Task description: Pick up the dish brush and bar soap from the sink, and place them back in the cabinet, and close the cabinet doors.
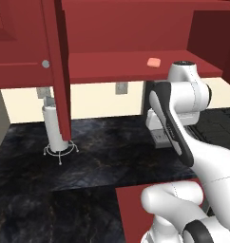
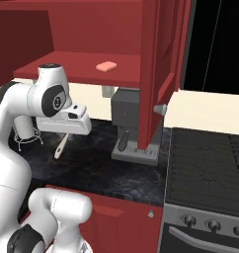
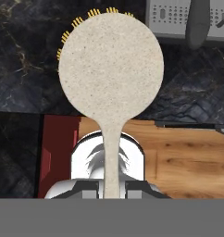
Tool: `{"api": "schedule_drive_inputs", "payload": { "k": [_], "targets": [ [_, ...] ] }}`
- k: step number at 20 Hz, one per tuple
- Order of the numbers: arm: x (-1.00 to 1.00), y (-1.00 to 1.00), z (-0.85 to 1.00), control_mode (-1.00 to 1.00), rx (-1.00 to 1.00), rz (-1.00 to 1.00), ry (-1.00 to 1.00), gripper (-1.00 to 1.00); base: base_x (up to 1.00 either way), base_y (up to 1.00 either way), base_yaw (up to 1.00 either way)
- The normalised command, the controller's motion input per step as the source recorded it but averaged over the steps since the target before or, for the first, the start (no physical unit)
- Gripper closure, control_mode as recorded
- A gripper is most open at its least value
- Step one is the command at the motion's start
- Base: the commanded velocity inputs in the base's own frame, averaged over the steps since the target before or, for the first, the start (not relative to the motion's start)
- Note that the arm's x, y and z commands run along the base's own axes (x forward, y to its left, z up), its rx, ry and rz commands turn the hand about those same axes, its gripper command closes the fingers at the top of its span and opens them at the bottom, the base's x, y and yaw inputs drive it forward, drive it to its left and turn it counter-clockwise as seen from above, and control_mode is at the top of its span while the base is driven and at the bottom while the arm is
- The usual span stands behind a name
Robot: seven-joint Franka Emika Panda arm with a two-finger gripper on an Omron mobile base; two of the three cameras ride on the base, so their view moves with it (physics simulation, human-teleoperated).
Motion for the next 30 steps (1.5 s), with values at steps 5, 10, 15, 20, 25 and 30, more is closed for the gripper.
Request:
{"api": "schedule_drive_inputs", "payload": {
  "k": [5,10,15,20,25,30],
  "targets": [
    [0.00,0.08,0.02,-1.00,0.00,0.00,-0.10,1.00,0.00,0.00,0.00],
    [0.00,0.20,0.35,-1.00,0.00,0.00,-0.25,1.00,0.00,0.00,0.00],
    [0.04,0.29,0.44,-1.00,0.00,0.00,-0.28,1.00,0.00,0.00,0.00],
    [0.13,0.17,0.34,-1.00,0.00,-0.02,-0.18,1.00,0.00,0.00,0.00],
    [0.17,0.15,0.35,-1.00,0.00,-0.01,-0.14,1.00,0.00,0.00,0.00],
    [0.17,0.08,0.35,-1.00,0.00,0.00,-0.18,1.00,0.00,0.00,0.00]
  ]
}}
